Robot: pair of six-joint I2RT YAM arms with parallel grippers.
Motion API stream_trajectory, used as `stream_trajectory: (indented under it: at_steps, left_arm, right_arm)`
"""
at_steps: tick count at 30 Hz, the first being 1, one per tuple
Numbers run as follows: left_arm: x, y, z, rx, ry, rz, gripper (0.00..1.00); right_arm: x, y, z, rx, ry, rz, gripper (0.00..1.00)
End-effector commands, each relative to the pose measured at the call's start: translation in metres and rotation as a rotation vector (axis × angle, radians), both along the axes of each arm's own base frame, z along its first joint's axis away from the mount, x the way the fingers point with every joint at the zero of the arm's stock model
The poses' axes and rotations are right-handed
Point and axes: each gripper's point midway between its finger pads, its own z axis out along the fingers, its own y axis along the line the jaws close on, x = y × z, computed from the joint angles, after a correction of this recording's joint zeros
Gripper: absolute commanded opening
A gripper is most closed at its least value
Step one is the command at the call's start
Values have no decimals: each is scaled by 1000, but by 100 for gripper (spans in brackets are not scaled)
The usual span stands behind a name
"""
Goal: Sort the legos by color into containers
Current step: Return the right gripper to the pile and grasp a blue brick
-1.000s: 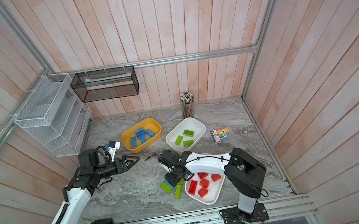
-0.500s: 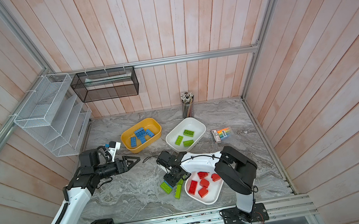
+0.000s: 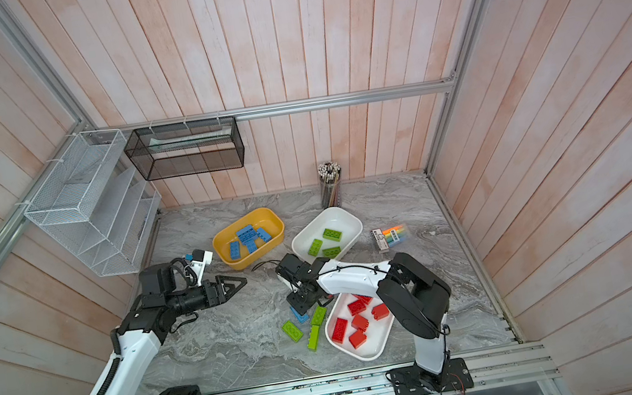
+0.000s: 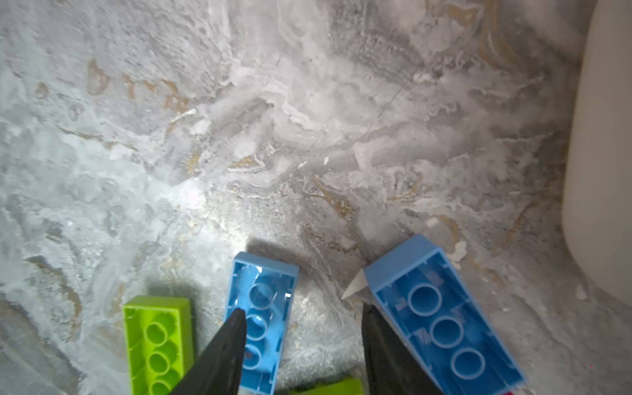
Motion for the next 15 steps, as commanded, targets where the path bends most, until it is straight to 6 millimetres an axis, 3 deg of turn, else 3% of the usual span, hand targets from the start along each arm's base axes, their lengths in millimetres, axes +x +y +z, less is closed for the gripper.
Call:
stream_trajectory:
  at_steps: [1,8,15]
  left_arm:
    - [1,1,6,11,-26,-6,100]
    - [-1,0,3,9,-20,-7,100]
    - [-2,1,1,15,-20,-8,100]
  right_arm:
    - [-14,13,18,96,55,-6,57]
    - [-31,7,3,77,102,-54,61]
    - [-28,5,-13,10,84,-68,60]
